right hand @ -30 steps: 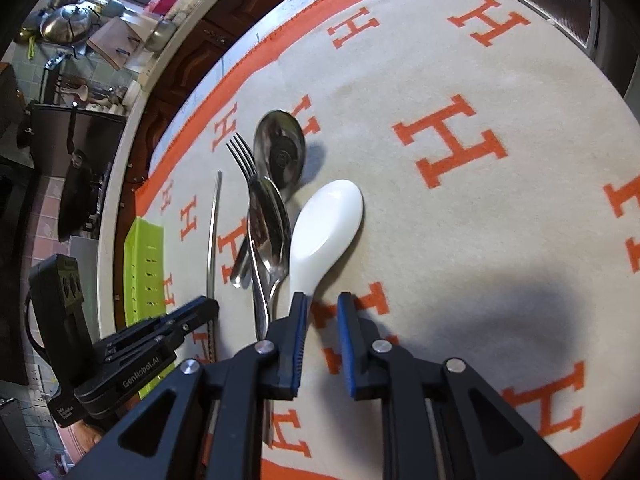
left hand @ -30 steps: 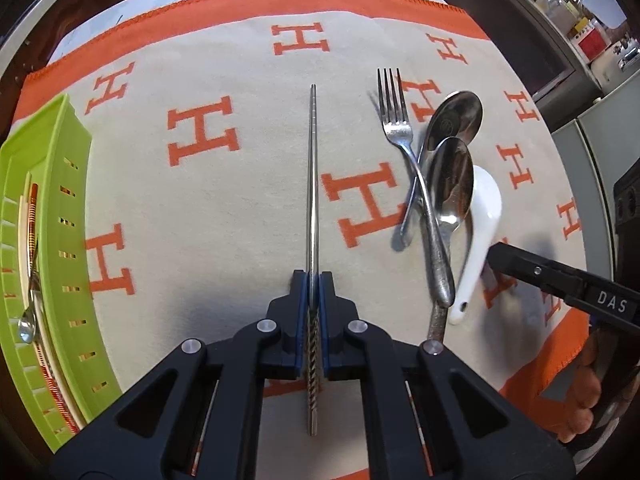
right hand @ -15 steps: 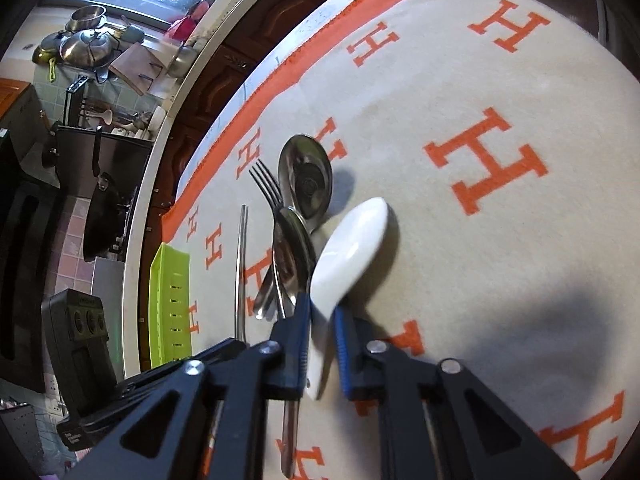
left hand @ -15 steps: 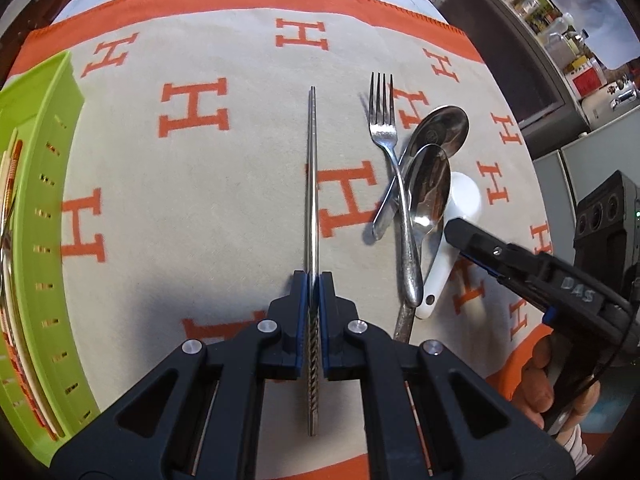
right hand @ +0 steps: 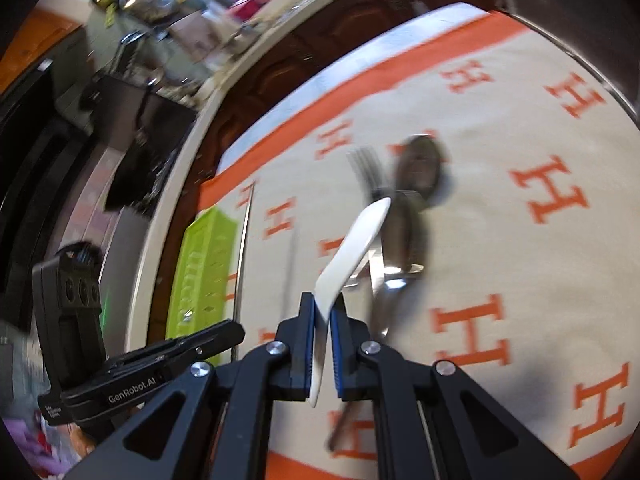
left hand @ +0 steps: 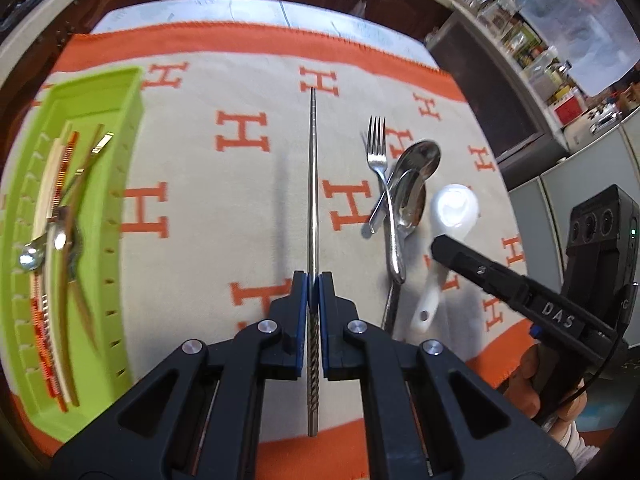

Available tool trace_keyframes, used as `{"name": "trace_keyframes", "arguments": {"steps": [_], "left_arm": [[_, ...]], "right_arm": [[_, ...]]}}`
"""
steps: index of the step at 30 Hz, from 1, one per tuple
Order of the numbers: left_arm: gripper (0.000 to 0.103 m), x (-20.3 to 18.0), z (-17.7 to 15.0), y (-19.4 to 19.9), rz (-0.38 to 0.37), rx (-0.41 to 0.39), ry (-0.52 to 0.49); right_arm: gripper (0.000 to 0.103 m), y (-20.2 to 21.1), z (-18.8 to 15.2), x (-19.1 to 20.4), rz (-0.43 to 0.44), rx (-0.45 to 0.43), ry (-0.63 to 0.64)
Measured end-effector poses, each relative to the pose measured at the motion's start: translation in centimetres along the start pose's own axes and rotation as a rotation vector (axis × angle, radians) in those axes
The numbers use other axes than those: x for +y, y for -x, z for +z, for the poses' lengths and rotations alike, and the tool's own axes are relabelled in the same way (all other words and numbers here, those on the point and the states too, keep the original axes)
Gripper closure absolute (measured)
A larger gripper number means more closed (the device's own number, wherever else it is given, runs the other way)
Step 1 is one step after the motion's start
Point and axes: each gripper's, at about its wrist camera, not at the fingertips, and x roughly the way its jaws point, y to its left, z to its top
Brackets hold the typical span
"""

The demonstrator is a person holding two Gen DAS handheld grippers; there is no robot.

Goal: Organize utensils
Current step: 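Carry the metal chopstick and white ceramic spoon into the green tray and open both tools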

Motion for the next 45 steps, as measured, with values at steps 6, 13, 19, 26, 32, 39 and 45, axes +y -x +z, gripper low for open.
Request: {"name": "trace_keyframes", "arguments": {"steps": [6, 13, 19, 26, 32, 39, 45], "left_arm": [[0.100, 3.3, -0.4, 6.1, 0.026, -0.107, 0.042], [0.100, 9.5, -1.0, 11.1, 0.132, -0.198, 0.109], [0.100, 13.9, -1.9, 11.5, 0.231, -0.197, 0.138], [0.100, 16.9, -3.2, 8.4, 0.260, -0.145, 0.155], [0.099, 19.0, -4.1, 5.9, 0.247, -0.097, 0.186], [0.098, 20.2, -4.5, 5.5, 0.227, -0.066, 0.248], [0.061, 19.0, -4.9, 6.6, 0.211, -0.093, 0.238]], "right_arm": [[0.096, -2.5, -0.1, 6.7, 0.062, 0.081, 0.147], [0.096, -6.3, -0.5, 14.6, 0.123, 0.167, 0.291], [0.096, -10.6, -0.9, 18.3, 0.117, 0.235, 0.331], [0.096, -15.2, -1.9, 20.3, 0.038, 0.315, 0.393], [0.094, -17.6, -2.6, 20.2, -0.011, 0.369, 0.399], [0.093, -16.9, -2.9, 19.9, -0.025, 0.377, 0.396], [0.093, -14.1, -2.8, 19.4, -0.004, 0.329, 0.386]]}}
